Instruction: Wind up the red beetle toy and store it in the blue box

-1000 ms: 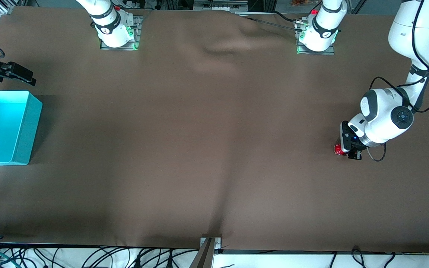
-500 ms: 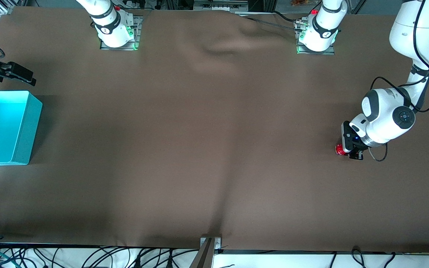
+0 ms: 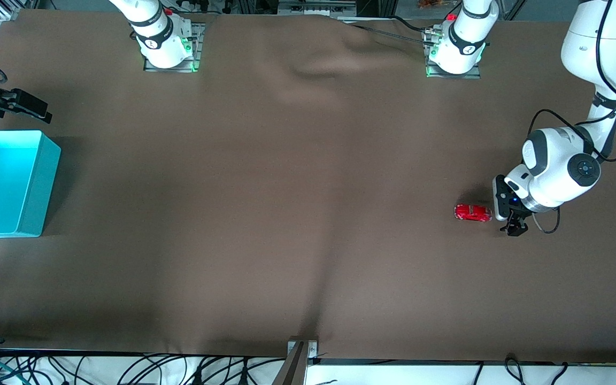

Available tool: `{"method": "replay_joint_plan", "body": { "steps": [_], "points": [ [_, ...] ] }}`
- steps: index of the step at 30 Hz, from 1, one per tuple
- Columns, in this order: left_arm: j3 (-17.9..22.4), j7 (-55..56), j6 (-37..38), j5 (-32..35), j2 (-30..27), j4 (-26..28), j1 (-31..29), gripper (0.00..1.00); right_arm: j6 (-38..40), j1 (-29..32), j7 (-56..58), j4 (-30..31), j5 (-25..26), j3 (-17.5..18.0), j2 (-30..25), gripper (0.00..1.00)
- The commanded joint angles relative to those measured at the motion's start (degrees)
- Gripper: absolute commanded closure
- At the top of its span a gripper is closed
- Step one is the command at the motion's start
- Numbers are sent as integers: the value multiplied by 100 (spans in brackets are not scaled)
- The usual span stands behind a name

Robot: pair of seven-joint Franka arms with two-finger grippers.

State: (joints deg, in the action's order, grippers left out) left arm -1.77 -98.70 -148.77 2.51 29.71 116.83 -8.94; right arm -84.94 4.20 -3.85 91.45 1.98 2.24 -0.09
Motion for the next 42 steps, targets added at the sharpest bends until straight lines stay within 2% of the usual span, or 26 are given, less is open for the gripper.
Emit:
{"method": "replay_joint_plan", "body": {
  "steps": [1, 35, 42],
  "points": [
    [-7, -62, 173, 101, -71, -37, -38, 0, 57, 2, 7, -4, -57, -13, -44, 0],
    [-7, -115, 234, 74, -141, -46, -82, 0, 83, 19, 51, -4, -66, -30, -79, 0],
    [-25, -79, 348, 74, -448, -46, -3, 0, 74, 28, 60, -13, -57, -39, -79, 0]
  ]
}}
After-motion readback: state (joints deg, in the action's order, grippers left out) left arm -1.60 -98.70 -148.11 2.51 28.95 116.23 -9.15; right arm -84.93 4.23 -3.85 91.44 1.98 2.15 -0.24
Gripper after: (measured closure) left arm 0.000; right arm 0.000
